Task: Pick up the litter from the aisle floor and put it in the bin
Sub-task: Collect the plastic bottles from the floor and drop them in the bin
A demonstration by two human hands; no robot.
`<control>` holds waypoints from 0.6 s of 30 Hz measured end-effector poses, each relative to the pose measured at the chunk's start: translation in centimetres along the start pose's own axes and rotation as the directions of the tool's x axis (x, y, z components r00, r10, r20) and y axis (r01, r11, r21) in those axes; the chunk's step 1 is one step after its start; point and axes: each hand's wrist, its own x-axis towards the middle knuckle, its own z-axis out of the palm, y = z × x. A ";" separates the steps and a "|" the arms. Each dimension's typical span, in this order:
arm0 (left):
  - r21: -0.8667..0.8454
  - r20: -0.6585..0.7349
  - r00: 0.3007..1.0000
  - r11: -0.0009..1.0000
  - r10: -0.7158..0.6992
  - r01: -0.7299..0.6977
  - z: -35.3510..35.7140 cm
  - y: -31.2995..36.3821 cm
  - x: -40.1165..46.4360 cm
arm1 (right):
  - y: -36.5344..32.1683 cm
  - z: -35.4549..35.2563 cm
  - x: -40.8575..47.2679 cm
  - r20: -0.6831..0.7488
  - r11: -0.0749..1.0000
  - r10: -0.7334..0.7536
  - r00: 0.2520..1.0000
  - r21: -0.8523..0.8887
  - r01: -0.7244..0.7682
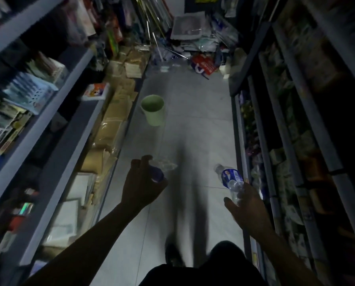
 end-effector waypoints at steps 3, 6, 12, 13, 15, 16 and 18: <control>0.008 0.022 0.999 0.999 0.039 -0.039 1.0 0.6 4.9 | 0.0 -0.2 3.3 -0.030 0.999 0.045 0.999 0.008 -0.045; 0.032 0.055 0.997 0.998 0.046 -0.048 2.7 1.2 10.0 | 0.2 -0.5 7.0 -0.060 0.997 0.083 0.995 0.010 -0.083; 0.040 0.057 0.997 0.998 0.052 -0.054 6.0 3.8 20.2 | 0.4 -1.3 17.7 -0.087 0.997 0.081 0.993 0.009 -0.080; 0.048 0.062 0.997 0.997 0.054 -0.057 6.5 4.1 21.8 | 0.1 -1.6 19.7 -0.083 0.998 0.067 0.994 0.004 -0.067; 0.069 0.071 0.997 0.997 0.041 -0.045 7.3 4.6 24.9 | -0.7 -2.2 23.5 -0.071 0.996 0.073 0.995 0.051 -0.069; 0.082 0.075 0.997 0.996 0.033 -0.039 7.6 4.9 26.3 | -1.2 -2.5 25.2 -0.063 0.994 0.074 0.995 0.090 -0.068; 0.116 0.073 0.997 0.993 0.023 -0.031 8.3 5.5 29.0 | -2.2 -3.0 28.5 -0.053 0.990 0.054 0.997 0.130 -0.046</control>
